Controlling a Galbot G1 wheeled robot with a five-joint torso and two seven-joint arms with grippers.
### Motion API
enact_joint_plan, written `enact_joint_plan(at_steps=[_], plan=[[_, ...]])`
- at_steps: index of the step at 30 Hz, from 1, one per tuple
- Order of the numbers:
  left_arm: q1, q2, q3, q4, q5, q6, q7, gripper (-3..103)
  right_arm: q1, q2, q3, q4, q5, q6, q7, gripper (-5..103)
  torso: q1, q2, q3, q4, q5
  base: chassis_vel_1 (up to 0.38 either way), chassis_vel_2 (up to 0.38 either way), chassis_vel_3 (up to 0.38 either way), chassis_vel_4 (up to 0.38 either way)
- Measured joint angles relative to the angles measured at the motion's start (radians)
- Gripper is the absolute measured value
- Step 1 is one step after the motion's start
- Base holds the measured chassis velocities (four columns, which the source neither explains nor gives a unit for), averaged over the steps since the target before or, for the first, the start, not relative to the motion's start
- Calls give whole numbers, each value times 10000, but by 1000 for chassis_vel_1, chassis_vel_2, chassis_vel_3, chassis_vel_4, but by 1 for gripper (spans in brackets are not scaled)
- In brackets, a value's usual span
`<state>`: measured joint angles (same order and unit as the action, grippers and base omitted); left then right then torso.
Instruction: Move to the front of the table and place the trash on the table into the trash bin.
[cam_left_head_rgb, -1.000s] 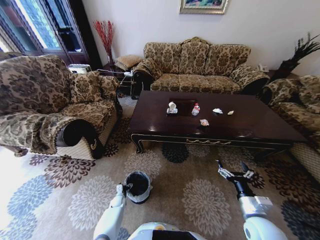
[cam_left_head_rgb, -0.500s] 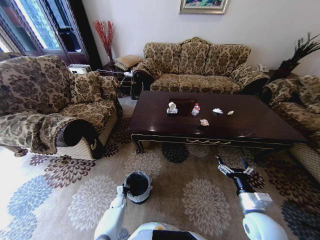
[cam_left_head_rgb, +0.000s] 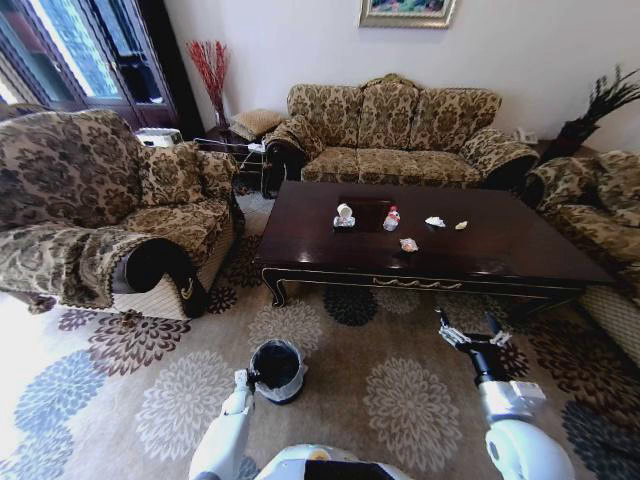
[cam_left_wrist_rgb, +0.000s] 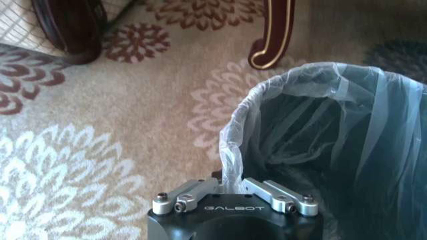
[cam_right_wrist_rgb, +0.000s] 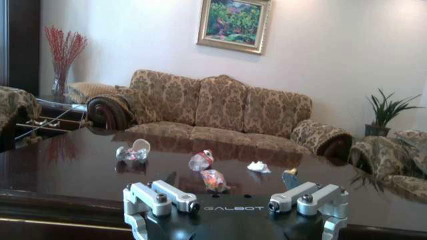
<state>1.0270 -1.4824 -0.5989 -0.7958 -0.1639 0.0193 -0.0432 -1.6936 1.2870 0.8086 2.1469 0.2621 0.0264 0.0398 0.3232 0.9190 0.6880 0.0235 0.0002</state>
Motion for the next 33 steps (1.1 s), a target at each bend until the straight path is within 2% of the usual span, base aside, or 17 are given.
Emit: enact_joint_plan(at_steps=[3, 4, 6, 7, 10, 11, 13, 14, 15, 18, 19, 22, 23, 26, 27, 29, 33], plan=[[569, 24, -19, -1132, -191, 65, -9, 1, 167, -83, -31, 35, 15, -202, 52, 100, 0, 0, 1, -2, -6, 0, 0, 0, 0], [569, 24, -19, -1132, -191, 65, -9, 1, 167, -83, -31, 35, 15, -202, 52, 100, 0, 0, 1, -2, -6, 0, 0, 0, 0], [1101, 82, -30, -2250, -242, 68, -15, 1, 270, -117, -54, 63, 23, -324, 63, 100, 0, 0, 0, 1, -3, 0, 0, 0, 0], [1101, 82, -30, -2250, -242, 68, -15, 1, 270, -117, -54, 63, 23, -324, 63, 100, 0, 0, 0, 1, -3, 0, 0, 0, 0], [1989, 199, -176, -4230, 7, -183, -37, 1, 423, -119, -195, 253, 6, -703, 122, 100, 0, 0, -1, -1, -2, 0, 0, 0, 0], [1989, 199, -176, -4230, 7, -183, -37, 1, 423, -119, -195, 253, 6, -703, 122, 100, 0, 0, -1, -1, -2, 0, 0, 0, 0], [2624, 264, -283, -5794, 55, -199, -78, 1, 442, -118, -243, 422, 0, -947, 123, 100, 0, 0, -1, 1, -3, 0, 0, 0, 0], [2624, 264, -283, -5794, 55, -199, -78, 1, 442, -118, -243, 422, 0, -947, 123, 100, 0, 0, -1, 1, -3, 0, 0, 0, 0], [2873, 283, -337, -6459, 55, -134, -79, 1, 443, -125, -243, 489, -5, -1045, 123, 100, 0, 0, -1, -1, -4, 0, 0, 0, 0], [3851, 399, -607, -9007, -7, 257, -97, 1, 432, -142, -210, 664, -5, -1319, 122, 100, 0, 0, -1, -2, -1, 0, 0, 0, 0], [3851, 399, -607, -9007, -7, 257, -97, 1, 432, -142, -210, 664, -5, -1319, 122, 100, 0, 0, -1, -2, -1, 0, 0, 0, 0], [4863, 445, -929, -11499, -136, 884, -51, 1, 401, -117, -194, 837, -1, -1501, 119, 100, -1, 1, -2, 0, 1, 0, 0, 0, 0], [4863, 445, -929, -11499, -136, 884, -51, 1, 401, -117, -194, 837, -1, -1501, 119, 100, -1, 1, -2, 0, 1, 0, 0, 0, 0], [5580, 502, -1022, -13115, -231, 1460, -10, 1, 392, -60, -202, 995, -2, -1612, 113, 100, -1, 0, -2, 1, -4, 0, 0, 0, 0], [5580, 502, -1022, -13115, -231, 1460, -10, 1, 392, -60, -202, 995, -2, -1612, 113, 100, -1, 0, -2, 1, -4, 0, 0, 0, 0], [5863, 554, -1031, -14137, -285, 1833, -12, 1, 364, -7, -198, 1215, -6, -1688, 112, 100, -1, 0, -1, 0, -2, 0, 0, 0, 0], [5880, 659, -972, -15141, -549, 2278, -13, 1, 294, 57, -128, 1487, 0, -1727, 117, 100, -1, 1, -2, -1, -1, 0, 0, 0, 0]])
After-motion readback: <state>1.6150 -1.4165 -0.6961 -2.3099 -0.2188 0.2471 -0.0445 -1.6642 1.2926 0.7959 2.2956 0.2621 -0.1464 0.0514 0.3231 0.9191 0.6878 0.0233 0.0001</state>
